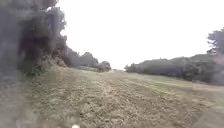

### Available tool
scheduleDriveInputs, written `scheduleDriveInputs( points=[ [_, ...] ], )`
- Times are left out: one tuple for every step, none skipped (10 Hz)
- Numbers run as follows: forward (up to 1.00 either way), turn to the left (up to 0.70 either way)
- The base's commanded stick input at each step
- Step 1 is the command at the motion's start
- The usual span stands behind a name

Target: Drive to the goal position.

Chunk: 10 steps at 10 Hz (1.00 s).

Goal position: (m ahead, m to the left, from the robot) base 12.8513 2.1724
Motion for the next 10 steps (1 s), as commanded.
scheduleDriveInputs(
  points=[
    [0.60, -0.14],
    [0.60, -0.14],
    [0.60, -0.14],
    [0.60, -0.14],
    [0.60, -0.14],
    [0.60, -0.14],
    [0.60, -0.14],
    [0.60, -0.14],
    [0.60, -0.14],
    [0.60, -0.14]
  ],
)
